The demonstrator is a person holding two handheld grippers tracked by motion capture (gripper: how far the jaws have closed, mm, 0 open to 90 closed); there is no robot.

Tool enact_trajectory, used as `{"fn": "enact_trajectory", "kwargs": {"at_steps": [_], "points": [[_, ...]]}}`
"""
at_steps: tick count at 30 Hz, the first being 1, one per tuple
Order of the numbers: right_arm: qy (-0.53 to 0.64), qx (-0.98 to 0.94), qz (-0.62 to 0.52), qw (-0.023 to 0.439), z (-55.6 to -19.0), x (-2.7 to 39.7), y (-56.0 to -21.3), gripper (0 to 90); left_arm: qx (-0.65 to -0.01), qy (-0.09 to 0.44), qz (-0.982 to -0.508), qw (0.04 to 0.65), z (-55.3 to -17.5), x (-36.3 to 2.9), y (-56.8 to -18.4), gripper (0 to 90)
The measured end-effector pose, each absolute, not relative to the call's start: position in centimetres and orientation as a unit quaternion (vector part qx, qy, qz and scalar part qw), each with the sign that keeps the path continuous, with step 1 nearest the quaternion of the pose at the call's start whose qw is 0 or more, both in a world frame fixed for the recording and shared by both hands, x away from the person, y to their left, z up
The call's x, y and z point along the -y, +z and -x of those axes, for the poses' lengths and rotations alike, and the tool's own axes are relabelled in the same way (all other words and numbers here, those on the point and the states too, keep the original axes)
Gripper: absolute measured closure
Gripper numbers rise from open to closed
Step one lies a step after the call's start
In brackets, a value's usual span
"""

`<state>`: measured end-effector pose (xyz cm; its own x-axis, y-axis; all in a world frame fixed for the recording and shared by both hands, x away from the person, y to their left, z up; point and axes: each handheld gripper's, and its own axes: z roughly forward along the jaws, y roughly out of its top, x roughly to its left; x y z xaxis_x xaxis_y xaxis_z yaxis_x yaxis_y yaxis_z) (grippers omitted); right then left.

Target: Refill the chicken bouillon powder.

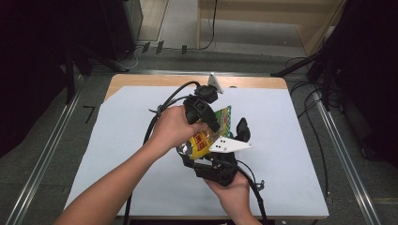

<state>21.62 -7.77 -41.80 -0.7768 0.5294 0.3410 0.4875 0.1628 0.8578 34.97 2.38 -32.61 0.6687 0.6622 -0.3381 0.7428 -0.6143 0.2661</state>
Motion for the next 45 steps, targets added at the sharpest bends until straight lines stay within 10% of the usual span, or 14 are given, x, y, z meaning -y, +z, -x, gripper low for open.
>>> {"fn": "enact_trajectory", "kwargs": {"at_steps": [45], "points": [[0.572,-0.749,-0.334,0.013,-21.8,8.1,-41.5,63.1,-0.384,-0.116,-0.904,0.145,-35.9,-1.2,-31.9,84.6]]}}
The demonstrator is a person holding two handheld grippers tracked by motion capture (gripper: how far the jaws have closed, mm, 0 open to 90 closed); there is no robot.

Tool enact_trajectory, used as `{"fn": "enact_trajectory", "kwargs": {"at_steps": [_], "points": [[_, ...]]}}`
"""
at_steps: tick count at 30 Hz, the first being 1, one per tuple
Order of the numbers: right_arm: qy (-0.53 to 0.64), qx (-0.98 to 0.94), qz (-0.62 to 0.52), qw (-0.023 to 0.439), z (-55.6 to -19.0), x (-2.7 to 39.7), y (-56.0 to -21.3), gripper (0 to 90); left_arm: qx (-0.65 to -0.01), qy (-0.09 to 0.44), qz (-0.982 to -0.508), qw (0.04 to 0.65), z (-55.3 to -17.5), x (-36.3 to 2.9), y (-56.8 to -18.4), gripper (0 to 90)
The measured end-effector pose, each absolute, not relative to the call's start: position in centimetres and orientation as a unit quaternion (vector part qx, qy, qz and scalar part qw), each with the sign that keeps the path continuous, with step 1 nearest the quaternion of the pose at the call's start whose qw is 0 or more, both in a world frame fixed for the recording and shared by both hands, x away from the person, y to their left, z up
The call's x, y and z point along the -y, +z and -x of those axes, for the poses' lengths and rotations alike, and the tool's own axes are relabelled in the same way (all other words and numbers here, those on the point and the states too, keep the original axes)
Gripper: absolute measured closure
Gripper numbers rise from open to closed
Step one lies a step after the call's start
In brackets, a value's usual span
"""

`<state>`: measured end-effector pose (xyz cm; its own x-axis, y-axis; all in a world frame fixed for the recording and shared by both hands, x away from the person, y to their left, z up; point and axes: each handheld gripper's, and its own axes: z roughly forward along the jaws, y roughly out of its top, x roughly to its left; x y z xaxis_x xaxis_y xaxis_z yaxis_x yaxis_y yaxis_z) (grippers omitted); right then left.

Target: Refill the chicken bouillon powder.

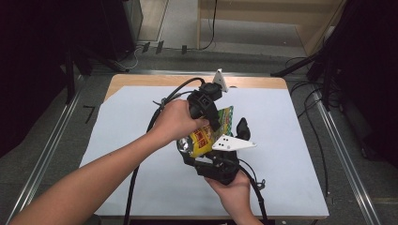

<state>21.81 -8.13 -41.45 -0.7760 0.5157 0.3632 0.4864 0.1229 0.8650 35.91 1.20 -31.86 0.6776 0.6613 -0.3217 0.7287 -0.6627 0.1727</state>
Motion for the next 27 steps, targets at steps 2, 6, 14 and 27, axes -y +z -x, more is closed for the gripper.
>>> {"fn": "enact_trajectory", "kwargs": {"at_steps": [2,6,14,27], "points": [[0.570,-0.749,-0.336,0.012,-21.81,8.17,-41.43,63.1,-0.386,-0.116,-0.903,0.146,-35.93,-1.16,-31.85,84.6],[0.572,-0.748,-0.336,0.009,-21.81,8.17,-41.44,63.0,-0.387,-0.114,-0.904,0.143,-35.90,-1.06,-31.87,84.7],[0.568,-0.752,-0.334,0.013,-21.76,8.05,-41.47,63.2,-0.388,-0.116,-0.903,0.141,-35.93,-1.19,-31.78,85.1],[0.569,-0.751,-0.335,0.012,-21.75,8.05,-41.44,63.2,-0.386,-0.117,-0.904,0.141,-35.93,-1.19,-31.76,85.0]]}}
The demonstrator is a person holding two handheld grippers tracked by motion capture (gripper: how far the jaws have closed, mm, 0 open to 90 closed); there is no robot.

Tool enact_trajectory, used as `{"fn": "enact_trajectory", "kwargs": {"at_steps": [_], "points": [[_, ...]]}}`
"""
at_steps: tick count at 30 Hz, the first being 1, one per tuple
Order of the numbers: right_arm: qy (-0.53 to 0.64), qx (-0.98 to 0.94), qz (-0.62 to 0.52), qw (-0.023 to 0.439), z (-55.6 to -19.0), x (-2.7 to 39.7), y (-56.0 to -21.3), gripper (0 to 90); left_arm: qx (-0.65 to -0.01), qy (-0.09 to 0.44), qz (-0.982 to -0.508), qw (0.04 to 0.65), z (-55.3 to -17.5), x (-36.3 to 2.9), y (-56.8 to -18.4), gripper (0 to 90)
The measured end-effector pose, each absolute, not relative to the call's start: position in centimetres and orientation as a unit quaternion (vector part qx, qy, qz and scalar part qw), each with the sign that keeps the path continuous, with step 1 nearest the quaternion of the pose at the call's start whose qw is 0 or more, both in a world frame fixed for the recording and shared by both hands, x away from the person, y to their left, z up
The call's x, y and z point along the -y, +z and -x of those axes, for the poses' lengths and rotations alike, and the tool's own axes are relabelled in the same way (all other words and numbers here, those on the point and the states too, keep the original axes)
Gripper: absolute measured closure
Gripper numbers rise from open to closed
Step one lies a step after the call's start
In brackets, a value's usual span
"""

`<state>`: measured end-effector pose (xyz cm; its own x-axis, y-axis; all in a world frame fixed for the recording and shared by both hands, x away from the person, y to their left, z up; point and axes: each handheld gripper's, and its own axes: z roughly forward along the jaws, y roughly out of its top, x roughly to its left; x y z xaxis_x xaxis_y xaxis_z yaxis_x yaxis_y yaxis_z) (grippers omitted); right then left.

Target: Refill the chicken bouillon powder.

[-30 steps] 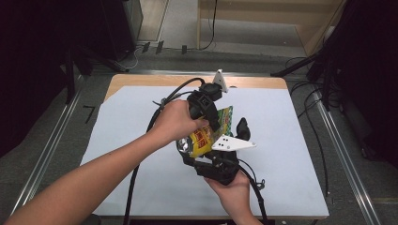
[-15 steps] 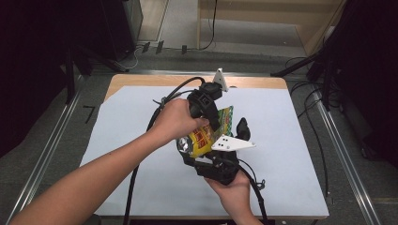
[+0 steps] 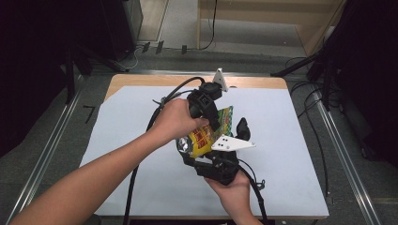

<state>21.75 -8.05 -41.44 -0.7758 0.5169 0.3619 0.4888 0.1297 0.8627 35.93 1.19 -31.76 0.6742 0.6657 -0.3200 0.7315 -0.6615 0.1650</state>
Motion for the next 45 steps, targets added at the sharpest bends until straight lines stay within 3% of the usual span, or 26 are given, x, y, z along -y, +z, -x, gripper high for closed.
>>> {"fn": "enact_trajectory", "kwargs": {"at_steps": [45], "points": [[0.568,-0.751,-0.337,0.008,-21.83,8.09,-41.52,63.3,-0.385,-0.116,-0.905,0.139,-35.94,-1.05,-31.91,84.1]]}}
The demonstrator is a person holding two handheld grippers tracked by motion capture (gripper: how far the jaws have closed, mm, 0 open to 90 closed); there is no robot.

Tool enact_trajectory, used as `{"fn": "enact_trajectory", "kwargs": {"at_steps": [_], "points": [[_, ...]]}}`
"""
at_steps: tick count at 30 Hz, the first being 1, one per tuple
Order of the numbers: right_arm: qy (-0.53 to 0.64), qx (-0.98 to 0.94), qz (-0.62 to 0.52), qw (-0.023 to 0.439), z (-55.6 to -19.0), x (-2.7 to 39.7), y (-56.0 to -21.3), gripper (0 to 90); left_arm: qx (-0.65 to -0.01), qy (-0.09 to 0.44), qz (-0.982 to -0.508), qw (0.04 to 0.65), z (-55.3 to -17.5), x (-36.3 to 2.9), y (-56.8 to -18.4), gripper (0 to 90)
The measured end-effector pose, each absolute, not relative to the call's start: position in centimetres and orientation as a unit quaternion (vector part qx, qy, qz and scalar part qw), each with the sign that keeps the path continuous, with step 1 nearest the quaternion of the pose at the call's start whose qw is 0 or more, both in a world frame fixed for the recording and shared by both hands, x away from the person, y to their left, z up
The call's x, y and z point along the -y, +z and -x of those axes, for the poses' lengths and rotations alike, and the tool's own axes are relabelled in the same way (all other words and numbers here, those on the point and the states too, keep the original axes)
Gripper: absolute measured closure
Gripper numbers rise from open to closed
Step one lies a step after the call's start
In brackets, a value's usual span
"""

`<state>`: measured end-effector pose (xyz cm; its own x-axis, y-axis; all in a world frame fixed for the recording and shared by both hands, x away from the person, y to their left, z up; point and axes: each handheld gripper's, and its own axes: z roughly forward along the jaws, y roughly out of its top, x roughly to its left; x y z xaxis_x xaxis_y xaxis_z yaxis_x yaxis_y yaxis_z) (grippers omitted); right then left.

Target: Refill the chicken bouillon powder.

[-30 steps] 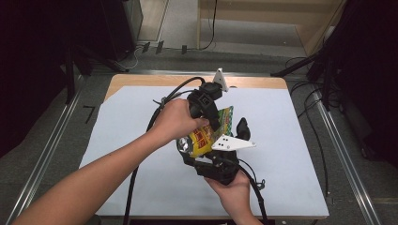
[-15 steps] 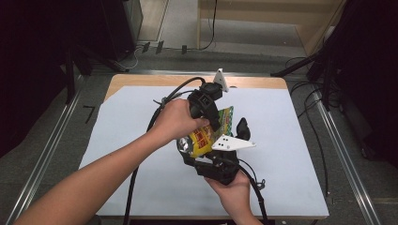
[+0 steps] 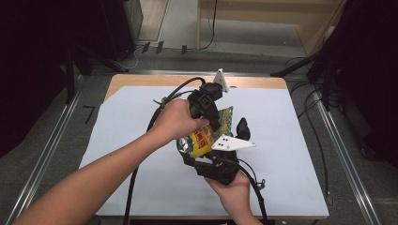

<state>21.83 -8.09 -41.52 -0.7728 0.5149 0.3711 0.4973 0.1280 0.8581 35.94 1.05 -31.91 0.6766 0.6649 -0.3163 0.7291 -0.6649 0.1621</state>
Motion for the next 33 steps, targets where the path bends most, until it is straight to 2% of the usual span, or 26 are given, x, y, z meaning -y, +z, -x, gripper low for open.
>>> {"fn": "enact_trajectory", "kwargs": {"at_steps": [33], "points": [[0.566,-0.752,-0.337,0.009,-21.87,8.10,-41.60,63.3,-0.386,-0.121,-0.904,0.141,-36.08,-1.07,-32.10,83.7]]}}
